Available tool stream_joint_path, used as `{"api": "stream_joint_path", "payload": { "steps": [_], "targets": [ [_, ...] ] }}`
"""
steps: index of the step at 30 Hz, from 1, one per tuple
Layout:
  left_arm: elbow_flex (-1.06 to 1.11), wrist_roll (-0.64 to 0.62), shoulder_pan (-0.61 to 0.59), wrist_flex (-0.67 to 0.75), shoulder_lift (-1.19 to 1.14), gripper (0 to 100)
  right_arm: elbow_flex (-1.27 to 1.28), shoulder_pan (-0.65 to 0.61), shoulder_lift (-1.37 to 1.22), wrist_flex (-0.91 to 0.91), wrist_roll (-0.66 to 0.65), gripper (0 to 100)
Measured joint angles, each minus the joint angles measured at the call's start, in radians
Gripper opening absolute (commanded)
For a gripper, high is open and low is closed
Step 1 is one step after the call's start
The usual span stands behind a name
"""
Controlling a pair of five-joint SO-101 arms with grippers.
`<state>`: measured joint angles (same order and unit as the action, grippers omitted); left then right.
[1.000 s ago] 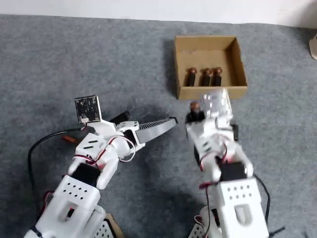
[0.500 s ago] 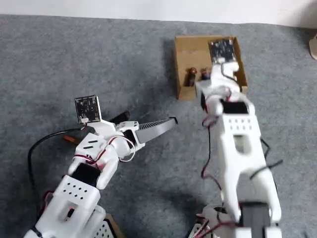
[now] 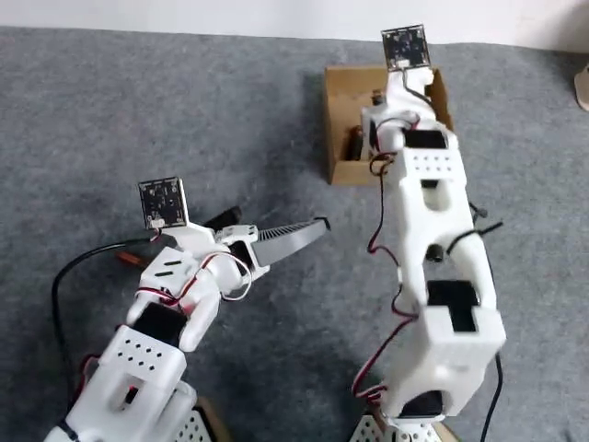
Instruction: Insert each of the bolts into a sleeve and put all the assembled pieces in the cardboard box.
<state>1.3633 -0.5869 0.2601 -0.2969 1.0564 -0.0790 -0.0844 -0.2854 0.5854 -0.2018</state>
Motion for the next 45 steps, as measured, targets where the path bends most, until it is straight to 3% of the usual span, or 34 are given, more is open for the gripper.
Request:
{"api": "stream_joint_path", "payload": {
  "steps": [6, 11, 13, 21, 34, 45],
  "targets": [
    [0.0, 0.0, 0.0, 0.0, 0.0, 63, -0.084, 0.023, -0.163, -0.002, 0.0, 1.2],
    [0.0, 0.0, 0.0, 0.0, 0.0, 63, -0.1, 0.021, -0.198, 0.0, 0.005, 14.8],
    [0.0, 0.0, 0.0, 0.0, 0.0, 63, -0.11, 0.021, -0.196, 0.034, 0.031, 14.0],
    [0.0, 0.0, 0.0, 0.0, 0.0, 63, -0.33, 0.021, -0.196, 0.31, 0.068, 11.1],
    [0.0, 0.0, 0.0, 0.0, 0.0, 63, -0.684, 0.097, -0.195, 1.077, 0.218, 11.1],
    [0.0, 0.0, 0.0, 0.0, 0.0, 63, -0.68, 0.244, -0.161, 1.16, 0.12, 8.7]
  ]
}}
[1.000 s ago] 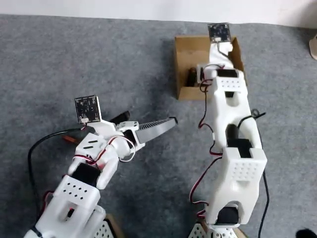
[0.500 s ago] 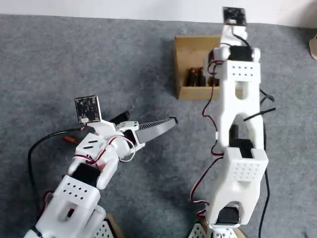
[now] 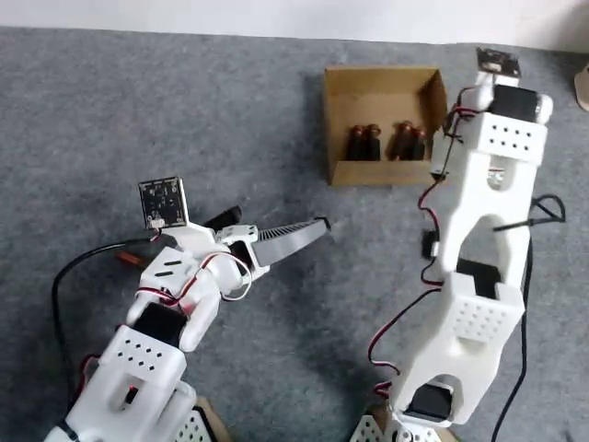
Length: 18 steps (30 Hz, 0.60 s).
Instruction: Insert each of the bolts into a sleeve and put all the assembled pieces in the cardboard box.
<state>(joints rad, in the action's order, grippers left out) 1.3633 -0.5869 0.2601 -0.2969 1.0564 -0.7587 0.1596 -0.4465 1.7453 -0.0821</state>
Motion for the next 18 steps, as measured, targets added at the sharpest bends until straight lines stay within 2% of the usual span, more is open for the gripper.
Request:
{"api": "stream_joint_path", "payload": {
  "steps": [5, 14, 18],
  "targets": [
    [0.0, 0.0, 0.0, 0.0, 0.0, 63, 0.204, 0.012, 0.199, -0.012, -0.011, 11.0],
    [0.0, 0.0, 0.0, 0.0, 0.0, 63, 0.899, 0.023, 0.454, -0.45, -0.078, 11.0],
    [0.0, 0.0, 0.0, 0.0, 0.0, 63, 1.082, 0.02, 0.473, -0.577, -0.121, 11.0]
  ]
}}
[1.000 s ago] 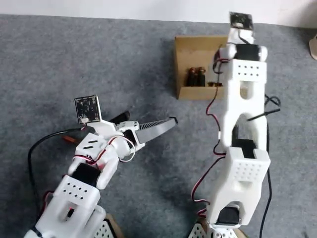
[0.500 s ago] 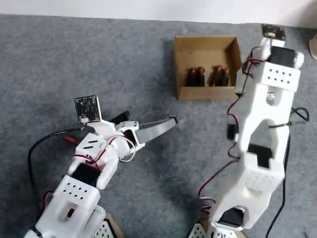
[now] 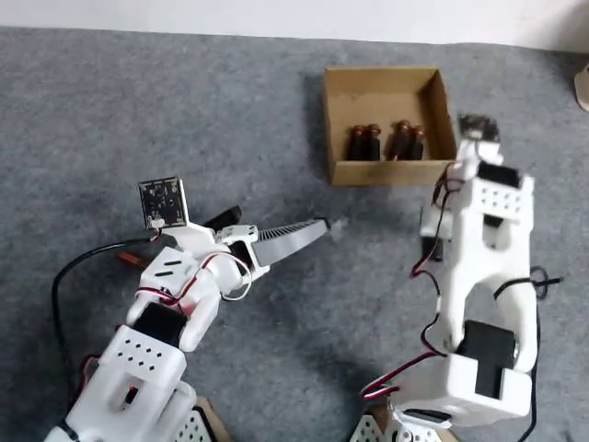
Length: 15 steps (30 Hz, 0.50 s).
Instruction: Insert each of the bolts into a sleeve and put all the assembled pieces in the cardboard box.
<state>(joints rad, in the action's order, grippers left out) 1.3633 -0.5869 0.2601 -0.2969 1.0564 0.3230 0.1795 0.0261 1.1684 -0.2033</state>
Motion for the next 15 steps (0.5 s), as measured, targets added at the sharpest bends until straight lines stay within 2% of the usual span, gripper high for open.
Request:
{"api": "stream_joint_path", "payload": {
  "steps": [8, 15],
  "targets": [
    [0.0, 0.0, 0.0, 0.0, 0.0, 63, 0.066, 0.003, 0.003, -0.164, -0.121, 11.0],
    [0.0, 0.0, 0.0, 0.0, 0.0, 63, 0.072, 0.006, 0.003, -0.187, -0.163, 11.0]
  ]
}}
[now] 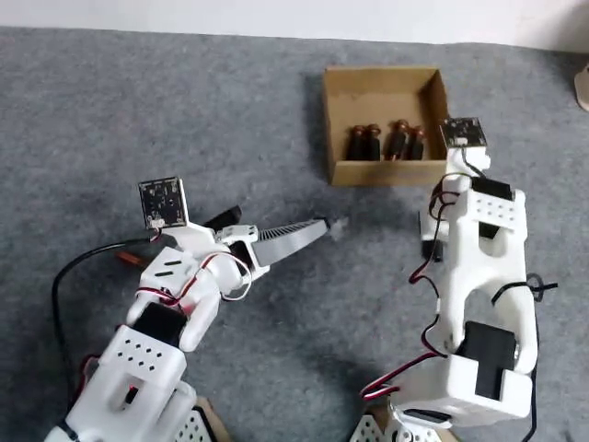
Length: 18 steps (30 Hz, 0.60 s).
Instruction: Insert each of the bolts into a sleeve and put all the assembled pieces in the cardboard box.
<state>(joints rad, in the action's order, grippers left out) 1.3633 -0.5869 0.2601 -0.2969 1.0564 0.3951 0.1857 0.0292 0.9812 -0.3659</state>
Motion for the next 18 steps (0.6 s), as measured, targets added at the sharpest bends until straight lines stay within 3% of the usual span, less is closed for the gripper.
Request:
{"api": "stream_joint_path", "payload": {
  "steps": [16, 18],
  "targets": [
    [0.0, 0.0, 0.0, 0.0, 0.0, 63, -0.003, 0.035, -0.238, -0.114, 0.0, 10.8],
    [0.0, 0.0, 0.0, 0.0, 0.0, 63, -0.003, 0.034, -0.247, -0.129, 0.0, 6.9]
  ]
}}
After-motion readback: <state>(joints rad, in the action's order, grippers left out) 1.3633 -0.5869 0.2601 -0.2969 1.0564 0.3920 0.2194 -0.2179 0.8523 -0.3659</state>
